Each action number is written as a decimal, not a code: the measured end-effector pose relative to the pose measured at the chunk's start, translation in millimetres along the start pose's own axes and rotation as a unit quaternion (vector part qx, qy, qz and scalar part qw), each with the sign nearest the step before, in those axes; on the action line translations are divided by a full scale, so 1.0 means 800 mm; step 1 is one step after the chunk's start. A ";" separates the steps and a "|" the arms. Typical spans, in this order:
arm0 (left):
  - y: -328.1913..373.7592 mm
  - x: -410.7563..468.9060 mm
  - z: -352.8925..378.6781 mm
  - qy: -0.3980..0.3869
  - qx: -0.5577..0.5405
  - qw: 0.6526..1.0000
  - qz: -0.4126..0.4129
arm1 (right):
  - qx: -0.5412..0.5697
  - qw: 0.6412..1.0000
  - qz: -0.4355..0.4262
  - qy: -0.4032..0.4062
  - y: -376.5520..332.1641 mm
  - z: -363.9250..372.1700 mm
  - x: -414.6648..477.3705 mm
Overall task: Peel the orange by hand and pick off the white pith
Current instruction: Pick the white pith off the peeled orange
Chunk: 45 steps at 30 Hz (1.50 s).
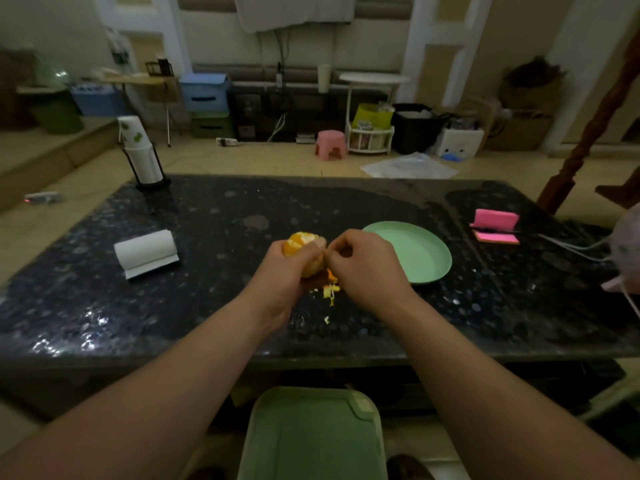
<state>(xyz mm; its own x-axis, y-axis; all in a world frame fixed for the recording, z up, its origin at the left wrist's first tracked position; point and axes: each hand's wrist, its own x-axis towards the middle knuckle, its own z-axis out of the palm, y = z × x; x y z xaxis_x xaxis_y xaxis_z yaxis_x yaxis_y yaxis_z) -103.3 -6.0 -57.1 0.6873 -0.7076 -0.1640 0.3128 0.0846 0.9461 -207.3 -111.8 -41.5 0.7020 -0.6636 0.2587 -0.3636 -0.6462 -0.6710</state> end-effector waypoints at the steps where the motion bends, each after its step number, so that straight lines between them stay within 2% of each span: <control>1: 0.003 0.001 0.000 -0.003 0.005 1.000 -0.007 | 0.000 1.000 0.000 0.003 0.000 -0.002 0.000; 5: 0.013 0.010 0.001 -0.013 0.026 0.999 -0.027 | -0.007 1.000 0.000 0.001 -0.004 -0.011 0.010; 16: -0.009 0.050 0.001 -0.013 0.162 0.987 0.016 | -0.149 0.988 -0.040 0.005 0.019 0.011 0.032; 30: -0.029 0.071 -0.010 0.014 0.105 0.994 -0.019 | -0.055 0.998 -0.007 -0.039 0.041 0.020 0.044; 45: -0.027 0.060 -0.003 0.000 0.134 0.991 0.008 | -0.097 0.995 -0.015 0.003 0.040 0.027 0.044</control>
<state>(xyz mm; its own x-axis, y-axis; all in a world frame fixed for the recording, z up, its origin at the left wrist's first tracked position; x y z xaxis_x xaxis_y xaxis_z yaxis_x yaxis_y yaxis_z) -75.6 -39.8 -86.0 0.6907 -0.7079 -0.1480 0.1161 -0.0935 0.9888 -180.9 -147.8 -69.1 0.7107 -0.6447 0.2814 -0.4539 -0.7259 -0.5168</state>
